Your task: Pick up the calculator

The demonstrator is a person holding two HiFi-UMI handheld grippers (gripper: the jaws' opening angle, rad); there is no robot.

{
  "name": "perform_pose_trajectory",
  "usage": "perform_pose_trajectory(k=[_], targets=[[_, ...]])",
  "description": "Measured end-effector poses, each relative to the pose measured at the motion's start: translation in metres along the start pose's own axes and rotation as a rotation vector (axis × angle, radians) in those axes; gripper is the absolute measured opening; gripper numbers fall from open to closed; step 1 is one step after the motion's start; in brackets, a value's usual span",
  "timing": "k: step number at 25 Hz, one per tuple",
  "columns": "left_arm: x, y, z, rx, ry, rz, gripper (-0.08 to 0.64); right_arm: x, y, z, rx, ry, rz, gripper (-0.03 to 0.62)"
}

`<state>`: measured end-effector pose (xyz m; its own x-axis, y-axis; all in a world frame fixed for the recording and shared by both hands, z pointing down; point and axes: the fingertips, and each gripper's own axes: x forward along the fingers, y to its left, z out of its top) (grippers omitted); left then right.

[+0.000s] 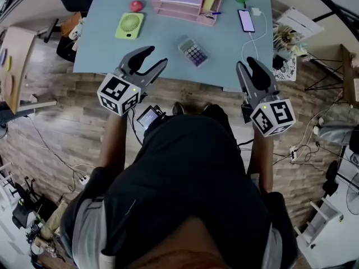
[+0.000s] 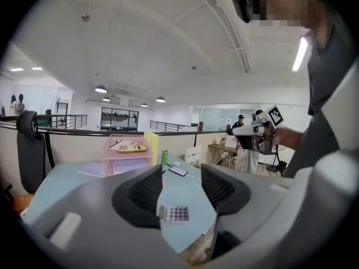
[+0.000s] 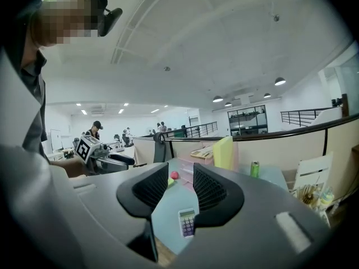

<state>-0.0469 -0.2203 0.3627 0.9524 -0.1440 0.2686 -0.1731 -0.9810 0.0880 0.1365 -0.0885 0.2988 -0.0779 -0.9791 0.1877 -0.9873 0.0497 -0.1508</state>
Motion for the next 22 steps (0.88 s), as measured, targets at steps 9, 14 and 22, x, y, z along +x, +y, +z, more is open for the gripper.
perform_pose_trajectory(k=[9,14,22], targets=[[0.016,0.023,-0.018,-0.074,0.009,0.037,0.252,0.052,-0.020,-0.012,0.000,0.063,0.079,0.120],[0.030,0.040,-0.030,-0.139,0.024,0.078,0.252,0.094,-0.039,-0.026,0.011,0.113,0.153,0.121],[0.063,0.065,-0.060,-0.245,0.062,0.154,0.252,0.162,-0.060,-0.056,0.034,0.207,0.289,0.121]])
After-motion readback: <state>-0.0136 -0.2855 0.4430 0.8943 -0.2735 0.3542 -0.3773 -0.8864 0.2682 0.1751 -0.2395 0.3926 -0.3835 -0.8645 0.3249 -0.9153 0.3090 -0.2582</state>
